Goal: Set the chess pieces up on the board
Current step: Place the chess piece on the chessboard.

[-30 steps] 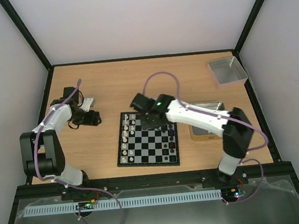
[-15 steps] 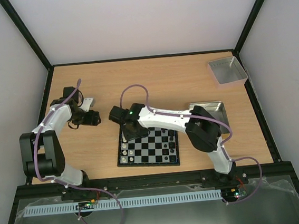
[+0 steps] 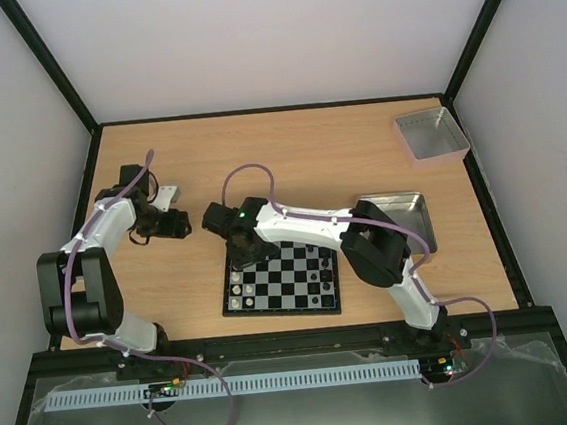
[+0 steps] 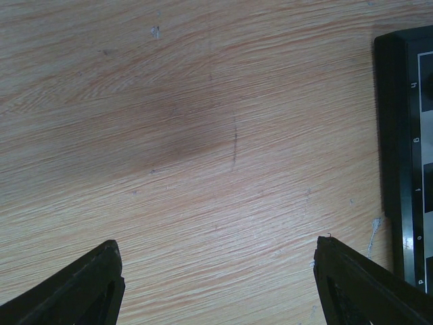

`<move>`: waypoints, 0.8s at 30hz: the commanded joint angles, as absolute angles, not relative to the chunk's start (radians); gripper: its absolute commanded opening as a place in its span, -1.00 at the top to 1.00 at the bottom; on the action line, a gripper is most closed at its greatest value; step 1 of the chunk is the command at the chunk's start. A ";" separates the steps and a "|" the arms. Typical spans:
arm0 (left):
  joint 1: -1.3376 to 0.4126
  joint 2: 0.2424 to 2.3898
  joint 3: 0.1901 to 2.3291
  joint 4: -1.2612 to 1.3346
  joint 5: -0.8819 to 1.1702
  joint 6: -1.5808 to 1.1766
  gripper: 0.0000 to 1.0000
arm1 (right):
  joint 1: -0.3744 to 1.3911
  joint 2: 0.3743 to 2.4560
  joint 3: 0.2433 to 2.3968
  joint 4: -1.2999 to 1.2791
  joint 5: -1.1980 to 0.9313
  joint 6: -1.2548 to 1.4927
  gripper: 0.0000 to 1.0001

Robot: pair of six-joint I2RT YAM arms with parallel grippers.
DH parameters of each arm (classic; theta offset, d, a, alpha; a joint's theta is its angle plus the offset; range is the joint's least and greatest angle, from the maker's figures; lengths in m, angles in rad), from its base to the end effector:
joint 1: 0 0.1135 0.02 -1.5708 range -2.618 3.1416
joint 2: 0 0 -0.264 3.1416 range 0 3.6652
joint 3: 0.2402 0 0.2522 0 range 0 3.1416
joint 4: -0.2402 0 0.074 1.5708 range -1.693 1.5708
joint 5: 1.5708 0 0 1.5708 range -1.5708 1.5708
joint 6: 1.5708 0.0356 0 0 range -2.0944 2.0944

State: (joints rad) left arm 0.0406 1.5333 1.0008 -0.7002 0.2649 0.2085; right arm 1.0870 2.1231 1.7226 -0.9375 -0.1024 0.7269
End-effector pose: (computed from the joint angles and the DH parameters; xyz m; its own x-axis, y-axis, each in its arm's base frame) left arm 0.2877 0.0024 0.2024 -0.9123 0.1629 -0.3756 0.2417 0.9548 -0.1730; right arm 0.1981 0.3847 0.1915 -0.9307 -0.3500 -0.1063 -0.3654 0.9026 0.2276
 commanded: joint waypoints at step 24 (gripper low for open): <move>0.046 1.519 0.990 -0.706 0.275 0.209 -0.54 | 1.092 2.165 1.766 -0.971 -0.124 0.701 0.74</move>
